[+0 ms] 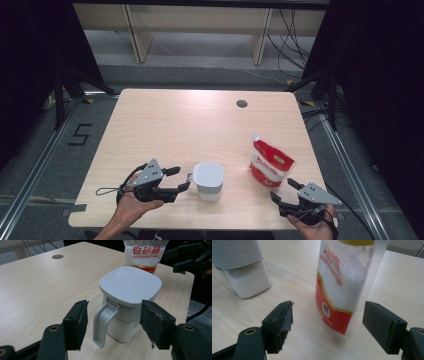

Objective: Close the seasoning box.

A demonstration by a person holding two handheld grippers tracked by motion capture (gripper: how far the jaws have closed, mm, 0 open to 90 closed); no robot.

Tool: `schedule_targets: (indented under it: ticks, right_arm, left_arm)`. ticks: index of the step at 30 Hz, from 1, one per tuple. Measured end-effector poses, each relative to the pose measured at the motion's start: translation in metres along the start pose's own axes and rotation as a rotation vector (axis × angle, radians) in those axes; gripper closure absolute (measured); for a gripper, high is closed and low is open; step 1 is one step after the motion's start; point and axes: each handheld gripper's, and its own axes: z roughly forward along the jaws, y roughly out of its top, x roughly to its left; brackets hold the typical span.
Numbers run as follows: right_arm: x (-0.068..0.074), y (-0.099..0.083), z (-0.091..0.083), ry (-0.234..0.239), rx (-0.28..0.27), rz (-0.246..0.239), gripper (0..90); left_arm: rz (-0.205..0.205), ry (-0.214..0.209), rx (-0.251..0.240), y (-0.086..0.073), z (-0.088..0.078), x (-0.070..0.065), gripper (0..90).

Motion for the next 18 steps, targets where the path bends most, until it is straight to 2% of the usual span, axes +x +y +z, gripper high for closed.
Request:
schedule_targets:
  ticks: [1,2,5,6,8,11,12,13,14,15,17,18]
  right_arm:
    - [0.001,0.0,-0.001,-0.002,0.007,0.007,25.1]
    - [0.0,0.0,0.0,0.005,0.007,0.005,25.0]
    - [0.0,0.0,0.0,0.003,0.004,-0.002,24.9]
    - [-0.001,0.0,0.0,-0.003,-0.005,-0.011,24.9]
    - [-0.001,0.0,0.0,-0.004,-0.005,-0.012,24.9]
    - [0.0,0.0,0.0,0.006,0.003,-0.002,24.8]
    - [-0.001,0.001,0.0,-0.007,-0.007,-0.021,24.8]
    - [0.0,0.001,-0.001,0.007,0.006,-0.003,24.8]
    - [0.0,0.001,-0.001,0.011,0.001,-0.005,24.7]
    - [0.0,0.001,-0.001,-0.003,-0.003,-0.004,24.6]
    - [0.0,0.001,0.0,0.015,-0.003,0.003,24.3]
    - [-0.001,0.001,0.0,0.014,-0.019,-0.01,24.3]
  left_arm:
    - [0.007,0.003,0.01,-0.001,-0.001,0.001,36.4]
    - [-0.01,0.006,0.006,-0.002,-0.001,0.001,34.8]
    - [-0.007,0.002,0.006,-0.006,-0.001,0.003,34.4]
    - [0.007,0.006,0.018,-0.007,-0.002,0.005,33.9]
    - [-0.026,0.014,0.018,-0.011,-0.003,0.004,32.6]
    - [0.002,0.011,0.024,-0.014,-0.004,0.007,32.1]
    - [-0.022,0.021,0.025,-0.015,-0.005,0.006,31.3]
    - [-0.03,0.021,0.019,-0.016,-0.005,0.006,30.6]
    - [0.0,0.025,0.024,-0.016,-0.007,0.008,29.7]
    - [-0.034,0.031,0.021,-0.017,-0.007,0.006,28.7]
    - [-0.005,0.033,0.024,-0.018,-0.008,0.009,26.7]
    - [-0.006,0.035,0.024,-0.02,-0.008,0.009,25.3]
